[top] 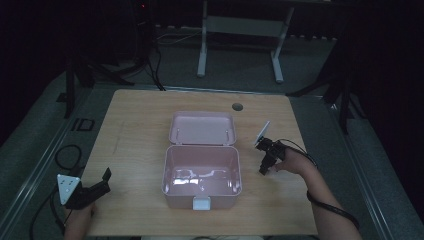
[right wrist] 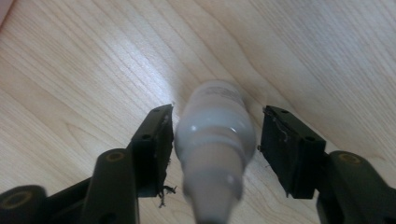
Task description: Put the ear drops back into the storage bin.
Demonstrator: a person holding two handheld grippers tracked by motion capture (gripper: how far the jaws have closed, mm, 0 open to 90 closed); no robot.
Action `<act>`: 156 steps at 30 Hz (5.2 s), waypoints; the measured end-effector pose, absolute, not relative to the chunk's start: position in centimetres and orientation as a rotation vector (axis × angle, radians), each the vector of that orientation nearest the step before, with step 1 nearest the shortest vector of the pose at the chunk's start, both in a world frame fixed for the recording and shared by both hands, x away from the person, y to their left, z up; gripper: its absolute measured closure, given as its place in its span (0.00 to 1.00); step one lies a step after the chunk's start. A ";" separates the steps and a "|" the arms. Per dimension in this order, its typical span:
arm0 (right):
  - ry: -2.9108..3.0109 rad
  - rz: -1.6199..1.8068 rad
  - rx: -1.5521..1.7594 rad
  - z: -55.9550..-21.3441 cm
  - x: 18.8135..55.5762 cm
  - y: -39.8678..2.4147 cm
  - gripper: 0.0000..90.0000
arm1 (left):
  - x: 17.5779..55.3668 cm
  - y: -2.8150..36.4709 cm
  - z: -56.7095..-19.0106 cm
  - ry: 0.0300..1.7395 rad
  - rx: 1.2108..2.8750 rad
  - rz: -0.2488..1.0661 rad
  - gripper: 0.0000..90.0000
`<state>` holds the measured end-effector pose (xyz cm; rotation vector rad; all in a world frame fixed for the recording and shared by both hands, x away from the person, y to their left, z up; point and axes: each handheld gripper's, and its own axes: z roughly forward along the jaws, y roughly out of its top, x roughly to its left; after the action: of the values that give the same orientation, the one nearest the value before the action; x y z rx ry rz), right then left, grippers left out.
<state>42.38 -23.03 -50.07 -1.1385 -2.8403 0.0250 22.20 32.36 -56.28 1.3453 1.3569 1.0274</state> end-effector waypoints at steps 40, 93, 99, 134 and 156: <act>-3.107 0.092 -0.162 -49.2 37.4 -22.5 0.66 | 22.2 32.3 -56.3 1.361 1.346 1.029 0.01; -3.163 0.149 0.043 -39.5 33.8 -20.1 0.66 | 22.2 32.4 -56.3 1.367 1.341 1.030 0.01; -3.173 0.161 0.028 -37.9 33.8 -19.6 0.66 | 22.2 32.4 -56.3 1.368 1.338 1.029 0.01; -3.149 0.134 0.273 -36.2 32.7 -10.2 0.66 | 22.2 32.4 -56.3 1.367 1.340 1.028 0.01; -3.104 0.133 0.390 -37.9 32.1 -7.0 0.66 | 22.2 32.4 -56.3 1.367 1.342 1.025 0.01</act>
<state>32.13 -6.95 -37.87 0.3901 -3.1040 0.1332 22.24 32.38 -56.26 1.3416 1.3674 1.0255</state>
